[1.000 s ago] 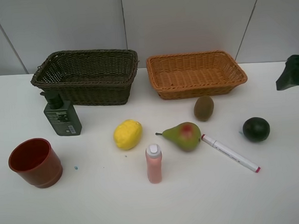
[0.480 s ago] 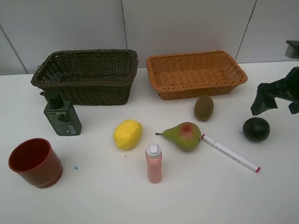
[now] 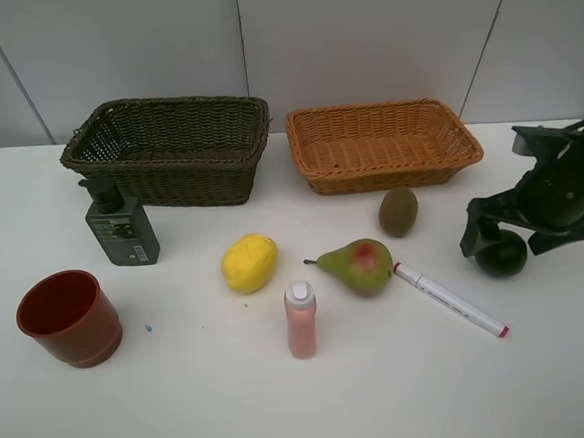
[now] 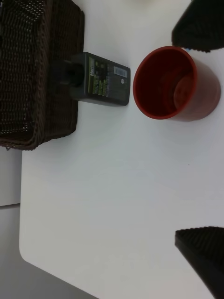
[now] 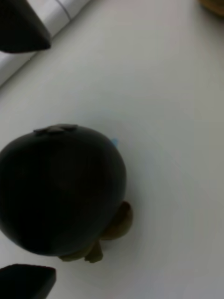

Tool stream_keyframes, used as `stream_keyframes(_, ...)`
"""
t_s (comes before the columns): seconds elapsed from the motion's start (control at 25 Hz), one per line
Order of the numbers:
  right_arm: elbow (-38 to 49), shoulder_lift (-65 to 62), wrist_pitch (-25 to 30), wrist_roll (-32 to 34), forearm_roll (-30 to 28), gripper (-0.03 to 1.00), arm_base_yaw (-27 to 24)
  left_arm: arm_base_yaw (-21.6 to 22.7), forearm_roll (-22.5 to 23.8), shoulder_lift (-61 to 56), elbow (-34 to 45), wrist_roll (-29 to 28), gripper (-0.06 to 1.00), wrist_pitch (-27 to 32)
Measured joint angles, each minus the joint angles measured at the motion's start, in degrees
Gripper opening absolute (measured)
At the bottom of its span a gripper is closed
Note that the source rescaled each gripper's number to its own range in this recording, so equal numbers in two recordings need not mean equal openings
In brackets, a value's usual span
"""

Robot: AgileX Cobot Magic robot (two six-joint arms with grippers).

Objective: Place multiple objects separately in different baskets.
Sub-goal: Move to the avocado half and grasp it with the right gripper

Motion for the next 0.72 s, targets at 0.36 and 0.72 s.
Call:
stream_keyframes(0.36,-0.04,2.67,-1.35,0.00,0.11,0.98,0.00,0.00,0.00,0.00,0.00,0.00,0.97,0.00)
stream_keyframes(0.72,-0.04,6.23,-4.14,0.00,-0.05,0.98,0.00,0.00,0.00,0.00,0.00,0.00,0.97,0.00)
